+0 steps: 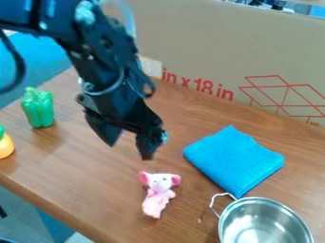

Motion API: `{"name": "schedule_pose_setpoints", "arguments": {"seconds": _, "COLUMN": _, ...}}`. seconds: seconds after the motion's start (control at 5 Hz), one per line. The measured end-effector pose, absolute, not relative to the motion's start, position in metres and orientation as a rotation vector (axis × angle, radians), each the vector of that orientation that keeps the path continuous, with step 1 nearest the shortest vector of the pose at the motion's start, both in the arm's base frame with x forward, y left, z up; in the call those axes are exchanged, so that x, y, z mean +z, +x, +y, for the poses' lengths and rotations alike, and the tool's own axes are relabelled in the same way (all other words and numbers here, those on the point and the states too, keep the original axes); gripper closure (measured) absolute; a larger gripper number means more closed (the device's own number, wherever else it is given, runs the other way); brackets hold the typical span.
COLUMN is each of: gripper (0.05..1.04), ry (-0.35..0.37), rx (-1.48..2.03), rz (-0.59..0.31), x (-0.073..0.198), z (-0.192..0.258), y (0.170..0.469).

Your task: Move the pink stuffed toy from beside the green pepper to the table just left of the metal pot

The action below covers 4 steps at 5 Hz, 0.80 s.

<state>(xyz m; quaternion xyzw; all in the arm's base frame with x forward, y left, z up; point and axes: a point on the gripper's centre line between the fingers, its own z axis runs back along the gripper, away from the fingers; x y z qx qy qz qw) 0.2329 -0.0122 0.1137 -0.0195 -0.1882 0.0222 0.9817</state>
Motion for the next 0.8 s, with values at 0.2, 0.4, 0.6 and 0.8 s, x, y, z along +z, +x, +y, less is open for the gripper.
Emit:
{"name": "schedule_pose_setpoints", "arguments": {"seconds": 0.2, "gripper": 0.081, "ry": 0.004, "rx": 0.115, "rz": -0.307, "x": 0.116, "z": 0.011, "y": 0.217}}
{"name": "schedule_pose_setpoints", "arguments": {"seconds": 0.4, "gripper": 0.082, "ry": 0.158, "rx": 0.244, "rz": -0.102, "x": 0.111, "z": 0.048, "y": 0.192}}
{"name": "schedule_pose_setpoints", "arguments": {"seconds": 0.6, "gripper": 0.082, "ry": 0.286, "rx": 0.262, "rz": 0.044, "x": 0.113, "z": 0.083, "y": 0.191}}
{"name": "schedule_pose_setpoints", "arguments": {"seconds": 0.8, "gripper": 0.082, "ry": 0.284, "rx": 0.217, "rz": 0.023, "x": 0.113, "z": 0.105, "y": 0.201}}
